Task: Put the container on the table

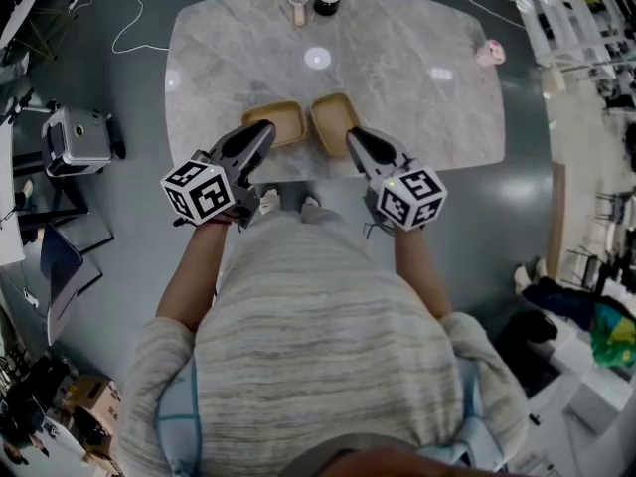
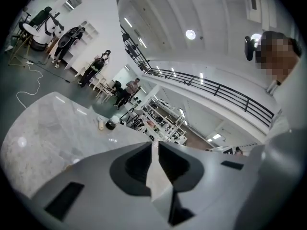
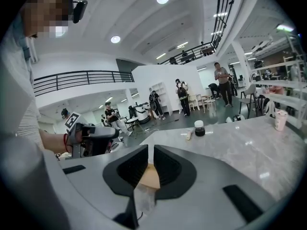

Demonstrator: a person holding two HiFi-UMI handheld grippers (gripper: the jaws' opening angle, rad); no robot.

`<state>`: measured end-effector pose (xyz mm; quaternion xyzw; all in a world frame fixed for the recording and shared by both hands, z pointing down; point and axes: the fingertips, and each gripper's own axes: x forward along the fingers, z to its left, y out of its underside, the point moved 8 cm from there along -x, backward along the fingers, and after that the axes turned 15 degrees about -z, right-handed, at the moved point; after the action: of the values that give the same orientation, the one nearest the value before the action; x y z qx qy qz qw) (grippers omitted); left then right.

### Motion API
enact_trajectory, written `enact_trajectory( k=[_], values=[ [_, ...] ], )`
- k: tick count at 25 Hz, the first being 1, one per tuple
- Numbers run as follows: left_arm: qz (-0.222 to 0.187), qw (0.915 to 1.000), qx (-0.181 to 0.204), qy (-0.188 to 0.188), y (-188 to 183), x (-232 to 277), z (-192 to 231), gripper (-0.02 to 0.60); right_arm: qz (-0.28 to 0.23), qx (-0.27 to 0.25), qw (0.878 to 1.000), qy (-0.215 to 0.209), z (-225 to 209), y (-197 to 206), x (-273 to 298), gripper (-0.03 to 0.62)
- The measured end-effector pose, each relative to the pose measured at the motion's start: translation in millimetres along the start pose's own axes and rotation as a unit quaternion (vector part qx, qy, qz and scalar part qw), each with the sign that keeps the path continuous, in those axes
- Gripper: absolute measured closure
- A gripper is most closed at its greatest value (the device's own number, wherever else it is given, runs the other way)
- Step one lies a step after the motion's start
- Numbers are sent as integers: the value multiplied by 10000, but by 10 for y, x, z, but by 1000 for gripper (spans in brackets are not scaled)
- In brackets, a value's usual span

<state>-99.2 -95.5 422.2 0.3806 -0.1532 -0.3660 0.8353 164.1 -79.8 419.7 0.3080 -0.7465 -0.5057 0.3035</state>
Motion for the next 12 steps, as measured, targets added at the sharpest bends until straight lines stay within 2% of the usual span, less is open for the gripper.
enact_trajectory(
  k=[5, 8, 12],
  values=[
    [-39, 9999, 150, -21, 0, -25, -26, 578, -38, -2, 10000, -74, 17, -3, -30, 554],
    [-44, 9998, 167, -17, 11, -31, -50, 578, -54, -88, 9999, -42, 10, -10, -57, 591],
    [-62, 9999, 131, 0, 11, -35, -71, 578, 13, -184, 9998, -41, 19, -18, -69, 592]
  ],
)
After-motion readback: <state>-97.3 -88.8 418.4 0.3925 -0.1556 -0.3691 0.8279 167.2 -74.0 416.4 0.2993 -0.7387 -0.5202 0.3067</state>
